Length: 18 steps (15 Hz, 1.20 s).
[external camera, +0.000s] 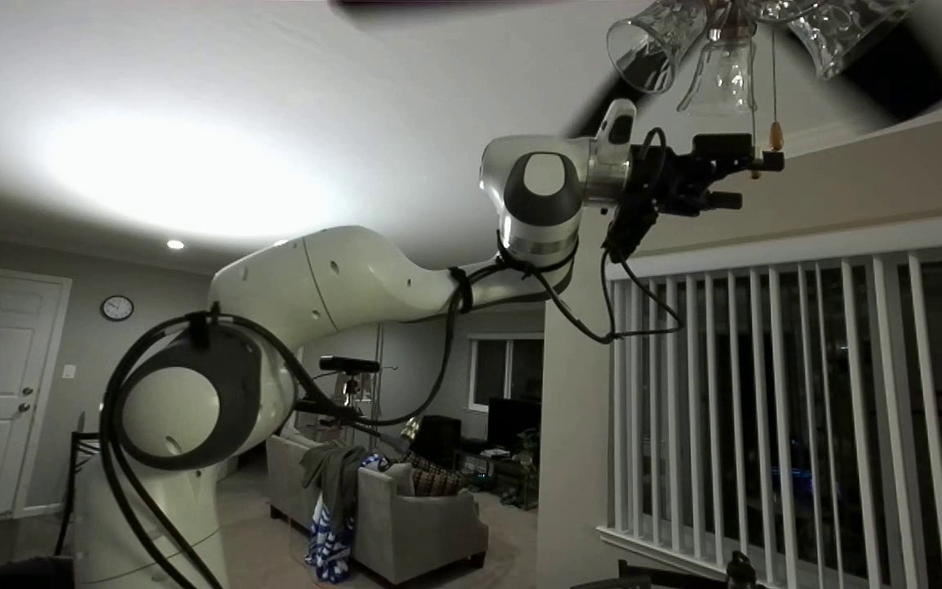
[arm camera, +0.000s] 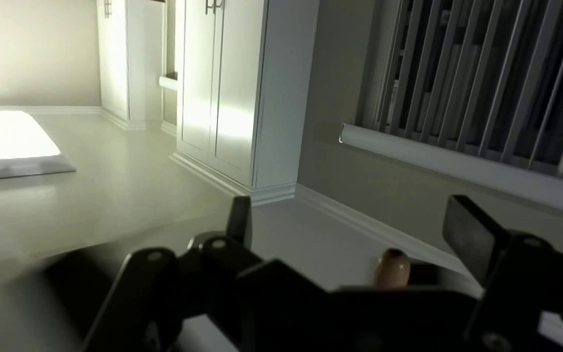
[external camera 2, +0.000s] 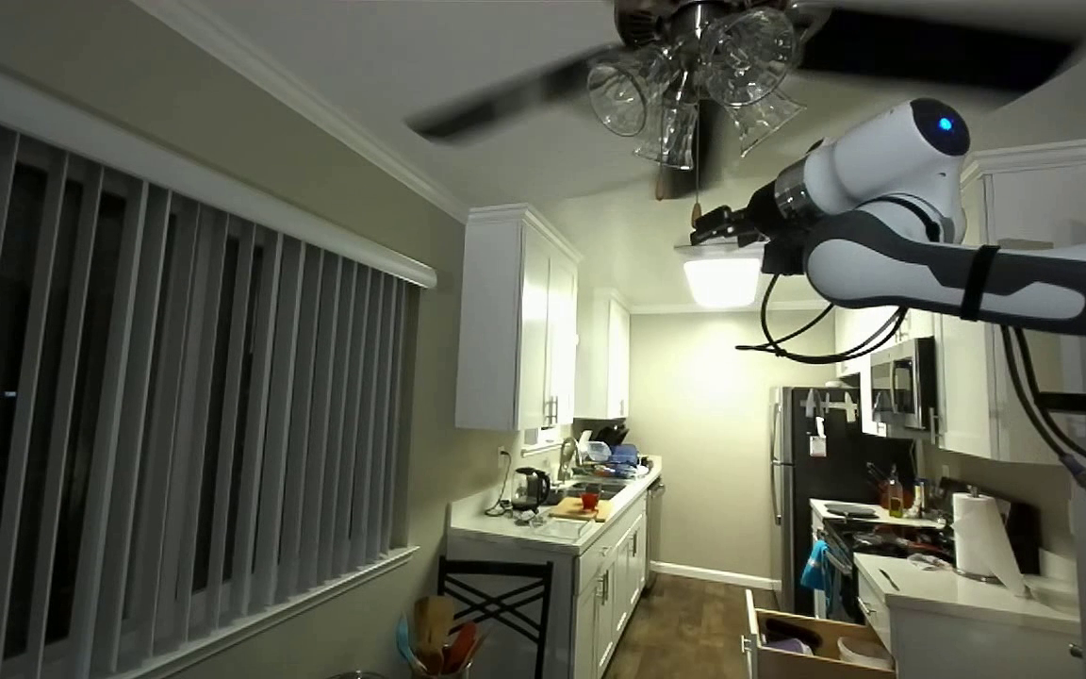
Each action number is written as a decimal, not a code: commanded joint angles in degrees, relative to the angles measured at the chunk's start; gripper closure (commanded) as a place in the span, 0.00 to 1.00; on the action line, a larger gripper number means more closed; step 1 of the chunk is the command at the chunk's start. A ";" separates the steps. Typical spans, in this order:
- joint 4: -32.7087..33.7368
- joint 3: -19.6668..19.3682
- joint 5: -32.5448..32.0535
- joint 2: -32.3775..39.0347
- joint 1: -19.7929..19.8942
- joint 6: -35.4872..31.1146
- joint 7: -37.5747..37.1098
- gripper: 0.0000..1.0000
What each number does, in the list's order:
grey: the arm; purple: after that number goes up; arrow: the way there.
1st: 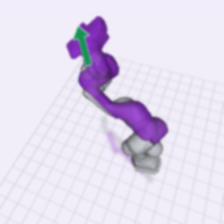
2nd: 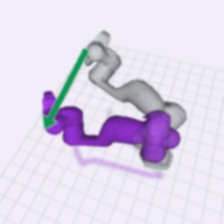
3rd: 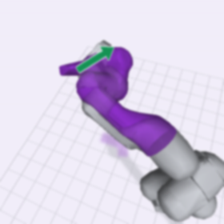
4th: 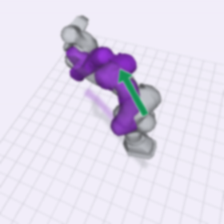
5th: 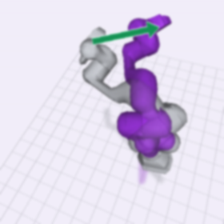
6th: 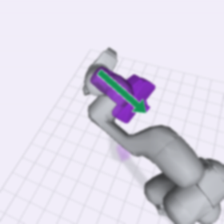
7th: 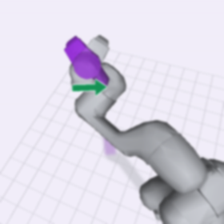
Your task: Pull the longer white cord of the ceiling fan
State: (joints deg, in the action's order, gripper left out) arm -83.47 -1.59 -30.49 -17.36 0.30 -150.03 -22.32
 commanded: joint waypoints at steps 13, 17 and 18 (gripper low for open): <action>4.77 0.93 -0.58 3.92 -1.18 -7.87 0.71 0.00; 9.61 1.08 0.03 7.55 -1.45 -6.56 1.49 0.00; 10.37 1.10 -0.02 8.32 -1.47 -6.67 1.47 0.00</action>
State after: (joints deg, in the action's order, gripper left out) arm -78.29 -0.68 -30.68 -12.32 -0.90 -157.70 -22.32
